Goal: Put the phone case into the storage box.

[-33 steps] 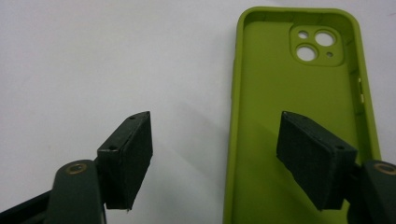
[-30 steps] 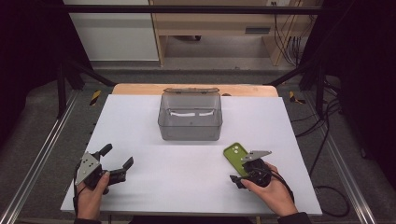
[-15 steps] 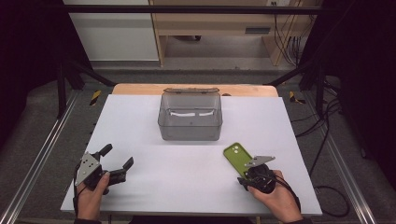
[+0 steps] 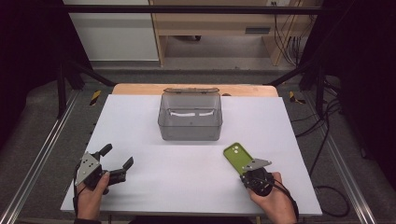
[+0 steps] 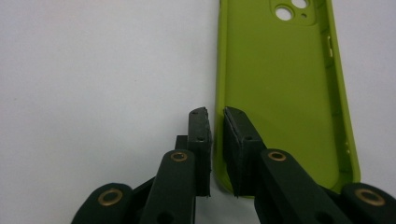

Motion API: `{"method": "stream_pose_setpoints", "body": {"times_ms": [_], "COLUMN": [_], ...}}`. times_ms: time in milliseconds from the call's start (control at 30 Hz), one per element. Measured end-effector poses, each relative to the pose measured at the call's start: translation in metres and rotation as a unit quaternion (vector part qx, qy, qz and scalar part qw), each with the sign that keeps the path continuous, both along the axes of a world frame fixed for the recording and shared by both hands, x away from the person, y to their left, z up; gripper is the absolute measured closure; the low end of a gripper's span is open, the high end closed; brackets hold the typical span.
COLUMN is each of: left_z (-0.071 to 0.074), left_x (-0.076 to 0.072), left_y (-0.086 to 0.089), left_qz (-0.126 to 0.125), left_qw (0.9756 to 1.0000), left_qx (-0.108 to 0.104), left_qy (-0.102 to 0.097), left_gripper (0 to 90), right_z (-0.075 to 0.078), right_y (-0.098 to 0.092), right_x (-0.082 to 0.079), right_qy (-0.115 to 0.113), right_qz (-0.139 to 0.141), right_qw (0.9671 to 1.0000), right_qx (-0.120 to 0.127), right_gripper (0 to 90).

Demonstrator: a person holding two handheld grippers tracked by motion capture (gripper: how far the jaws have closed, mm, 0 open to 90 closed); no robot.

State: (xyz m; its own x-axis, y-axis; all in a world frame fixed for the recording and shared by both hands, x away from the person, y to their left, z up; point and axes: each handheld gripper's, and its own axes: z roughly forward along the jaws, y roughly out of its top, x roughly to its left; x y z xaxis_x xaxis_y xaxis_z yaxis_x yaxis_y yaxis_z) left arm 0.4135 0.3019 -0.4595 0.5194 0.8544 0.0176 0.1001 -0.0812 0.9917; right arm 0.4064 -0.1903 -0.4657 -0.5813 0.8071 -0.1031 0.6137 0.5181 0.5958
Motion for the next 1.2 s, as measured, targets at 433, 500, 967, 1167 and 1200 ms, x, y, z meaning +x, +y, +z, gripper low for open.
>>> {"method": "stream_pose_setpoints", "body": {"times_ms": [433,500,967,1167,1200], "left_z": [0.001,0.001,0.006,0.010,0.010], "left_x": [-0.001,-0.002,-0.010,-0.016,-0.016], "left_y": [0.001,0.001,-0.004,-0.010,-0.011], "left_qz": [0.001,0.001,0.002,0.028,0.026], "left_qw": [1.0000,1.0000,0.9999,0.9992,0.9993], "left_qx": [-0.002,-0.001,-0.015,-0.029,-0.028], "left_qy": [0.002,0.003,0.006,-0.003,0.000], "left_gripper": [4.0,4.0,2.6,1.3,1.3], "right_z": [-0.003,-0.002,0.004,0.013,0.017], "right_y": [-0.007,-0.010,0.007,0.012,0.013], "right_x": [-0.001,-0.002,-0.017,-0.024,-0.027], "right_qy": [-0.001,-0.014,-0.057,-0.090,-0.108], "right_qz": [-0.018,-0.012,0.042,0.053,0.062], "right_qw": [0.9990,0.9981,0.9870,0.9795,0.9765], "right_qx": [0.041,0.059,0.144,0.172,0.176], "right_gripper": [88.0,88.1,88.0,88.0,88.0]}}
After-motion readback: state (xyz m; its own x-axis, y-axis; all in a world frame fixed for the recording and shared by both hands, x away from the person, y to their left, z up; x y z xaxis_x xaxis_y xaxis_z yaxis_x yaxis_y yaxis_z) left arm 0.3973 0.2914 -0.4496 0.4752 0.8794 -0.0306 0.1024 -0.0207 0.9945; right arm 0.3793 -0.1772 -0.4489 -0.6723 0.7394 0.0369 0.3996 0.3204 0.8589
